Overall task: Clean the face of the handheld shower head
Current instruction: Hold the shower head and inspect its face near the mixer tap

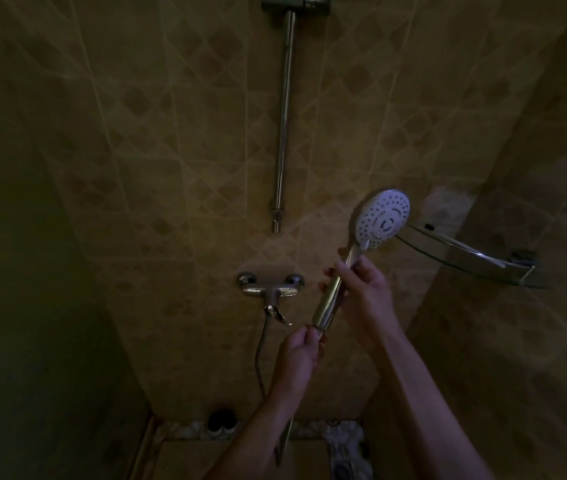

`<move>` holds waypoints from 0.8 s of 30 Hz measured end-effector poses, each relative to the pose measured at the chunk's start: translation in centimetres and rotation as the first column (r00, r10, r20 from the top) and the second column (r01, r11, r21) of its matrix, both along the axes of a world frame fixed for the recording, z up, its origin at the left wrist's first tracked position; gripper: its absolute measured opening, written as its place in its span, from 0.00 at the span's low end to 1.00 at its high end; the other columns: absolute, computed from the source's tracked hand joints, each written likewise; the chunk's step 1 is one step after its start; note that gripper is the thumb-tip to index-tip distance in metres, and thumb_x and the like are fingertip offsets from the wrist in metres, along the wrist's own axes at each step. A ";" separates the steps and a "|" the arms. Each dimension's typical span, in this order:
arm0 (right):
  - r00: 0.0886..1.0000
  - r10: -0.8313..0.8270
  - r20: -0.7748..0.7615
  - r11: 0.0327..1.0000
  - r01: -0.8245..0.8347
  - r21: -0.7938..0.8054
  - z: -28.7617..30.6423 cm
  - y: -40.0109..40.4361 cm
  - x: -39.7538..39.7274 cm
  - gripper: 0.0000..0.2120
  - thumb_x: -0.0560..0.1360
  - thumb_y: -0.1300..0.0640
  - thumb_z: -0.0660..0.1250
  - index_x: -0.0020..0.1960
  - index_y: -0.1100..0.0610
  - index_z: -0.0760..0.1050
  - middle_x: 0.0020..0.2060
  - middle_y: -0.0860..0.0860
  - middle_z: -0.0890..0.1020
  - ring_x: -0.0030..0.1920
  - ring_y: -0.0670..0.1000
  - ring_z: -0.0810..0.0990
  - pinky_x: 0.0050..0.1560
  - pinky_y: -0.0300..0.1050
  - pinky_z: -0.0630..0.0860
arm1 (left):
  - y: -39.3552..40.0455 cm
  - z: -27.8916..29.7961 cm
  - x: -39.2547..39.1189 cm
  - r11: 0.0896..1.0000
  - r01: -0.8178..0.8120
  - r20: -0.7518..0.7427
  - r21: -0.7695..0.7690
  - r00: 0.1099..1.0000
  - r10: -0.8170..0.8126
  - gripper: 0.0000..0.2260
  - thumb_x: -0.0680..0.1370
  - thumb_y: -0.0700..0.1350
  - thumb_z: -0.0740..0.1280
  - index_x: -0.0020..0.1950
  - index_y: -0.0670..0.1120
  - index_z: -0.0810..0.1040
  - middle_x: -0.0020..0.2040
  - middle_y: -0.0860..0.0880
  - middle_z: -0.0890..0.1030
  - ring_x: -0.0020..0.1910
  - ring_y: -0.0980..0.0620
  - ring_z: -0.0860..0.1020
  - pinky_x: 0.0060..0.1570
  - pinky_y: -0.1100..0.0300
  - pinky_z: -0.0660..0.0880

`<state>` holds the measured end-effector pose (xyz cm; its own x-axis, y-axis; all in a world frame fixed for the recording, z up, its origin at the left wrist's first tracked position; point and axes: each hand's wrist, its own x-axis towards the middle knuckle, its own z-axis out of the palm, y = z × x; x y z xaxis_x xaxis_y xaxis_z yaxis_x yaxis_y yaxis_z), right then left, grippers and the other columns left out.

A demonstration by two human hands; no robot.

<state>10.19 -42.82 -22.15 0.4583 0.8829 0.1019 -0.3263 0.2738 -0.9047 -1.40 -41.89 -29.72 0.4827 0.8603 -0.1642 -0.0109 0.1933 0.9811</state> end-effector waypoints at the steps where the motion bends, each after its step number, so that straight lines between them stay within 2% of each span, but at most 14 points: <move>1: 0.999 -0.029 0.032 0.999 0.029 -0.020 0.0 0.0 0.1 0.08 0.75 0.63 0.66 0.55 0.59 0.76 0.46 0.53 0.78 0.49 0.51 0.78 0.53 0.51 0.78 | -0.1 -0.1 0.0 1.000 0.008 -0.003 0.001 1.000 -0.008 0.10 0.82 0.45 0.56 0.47 0.49 0.77 0.32 0.56 0.73 0.28 0.61 0.68 0.29 0.67 0.64; 3: 0.996 -0.051 0.069 0.998 0.054 -0.041 -0.1 -0.2 0.3 0.09 0.75 0.62 0.68 0.54 0.58 0.79 0.46 0.53 0.78 0.49 0.51 0.78 0.53 0.49 0.78 | -0.2 -0.2 -0.1 1.000 0.016 -0.006 0.006 1.000 -0.016 0.10 0.82 0.46 0.56 0.47 0.50 0.77 0.32 0.56 0.72 0.30 0.60 0.69 0.31 0.66 0.64; 6: 0.996 -0.057 0.075 0.997 0.060 -0.039 0.1 -0.6 0.8 0.08 0.73 0.64 0.68 0.53 0.60 0.79 0.46 0.54 0.80 0.51 0.53 0.81 0.57 0.51 0.78 | 0.1 -0.3 -0.1 0.999 0.009 -0.027 0.035 1.000 -0.008 0.11 0.82 0.46 0.56 0.46 0.51 0.76 0.33 0.54 0.71 0.30 0.60 0.68 0.30 0.66 0.64; 10: 0.999 -0.035 -0.041 0.999 0.035 0.004 0.0 -0.2 1.3 0.11 0.77 0.68 0.60 0.59 0.65 0.73 0.50 0.59 0.82 0.57 0.60 0.81 0.59 0.56 0.77 | 0.3 -0.2 0.2 0.999 0.004 -0.012 0.052 1.000 -0.004 0.10 0.82 0.44 0.57 0.45 0.50 0.76 0.33 0.53 0.70 0.28 0.61 0.67 0.27 0.71 0.63; 13: 0.998 -0.044 -0.043 0.999 0.044 0.004 0.1 -0.1 1.1 0.11 0.80 0.65 0.56 0.59 0.68 0.72 0.52 0.62 0.81 0.56 0.62 0.80 0.61 0.59 0.74 | 0.2 -0.3 0.5 0.999 0.009 -0.001 0.051 1.000 -0.009 0.10 0.82 0.44 0.57 0.44 0.49 0.76 0.31 0.54 0.70 0.27 0.61 0.66 0.26 0.71 0.63; 16: 0.999 -0.023 -0.042 0.999 0.024 0.025 0.4 -0.3 0.6 0.11 0.79 0.59 0.61 0.56 0.65 0.73 0.48 0.59 0.81 0.49 0.58 0.81 0.56 0.54 0.78 | -0.1 -0.5 0.9 1.000 -0.001 0.011 0.032 1.000 0.001 0.12 0.82 0.44 0.57 0.42 0.48 0.75 0.25 0.57 0.69 0.23 0.62 0.64 0.24 0.70 0.60; 19: 0.991 -0.095 0.098 0.995 0.096 -0.004 0.3 -0.5 0.4 0.09 0.75 0.61 0.68 0.52 0.64 0.74 0.42 0.56 0.82 0.44 0.55 0.83 0.48 0.50 0.80 | -0.2 -0.8 1.0 1.000 0.001 0.031 0.019 1.000 -0.002 0.12 0.82 0.44 0.57 0.42 0.47 0.75 0.25 0.57 0.69 0.25 0.61 0.65 0.26 0.68 0.61; 21: 0.982 -0.123 0.142 0.992 0.127 -0.019 0.2 -0.8 0.5 0.09 0.73 0.65 0.70 0.52 0.65 0.76 0.41 0.54 0.84 0.46 0.58 0.84 0.51 0.52 0.81 | -0.2 -0.9 0.9 1.000 0.001 0.031 0.020 1.000 -0.001 0.12 0.82 0.44 0.57 0.42 0.48 0.75 0.24 0.57 0.70 0.25 0.62 0.66 0.28 0.66 0.62; 24: 0.985 -0.124 0.123 0.992 0.128 -0.025 0.5 -1.2 0.6 0.11 0.68 0.63 0.72 0.50 0.63 0.78 0.44 0.58 0.85 0.50 0.60 0.84 0.55 0.56 0.80 | 0.1 -1.3 1.2 1.000 -0.004 0.041 0.015 0.999 0.003 0.11 0.81 0.45 0.58 0.42 0.48 0.75 0.24 0.58 0.70 0.26 0.60 0.65 0.27 0.66 0.61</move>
<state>10.81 -43.98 -21.63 0.5520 0.8228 0.1354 -0.1792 0.2757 -0.9444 -0.25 -41.81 -31.04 0.4854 0.8644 -0.1312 -0.0517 0.1782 0.9826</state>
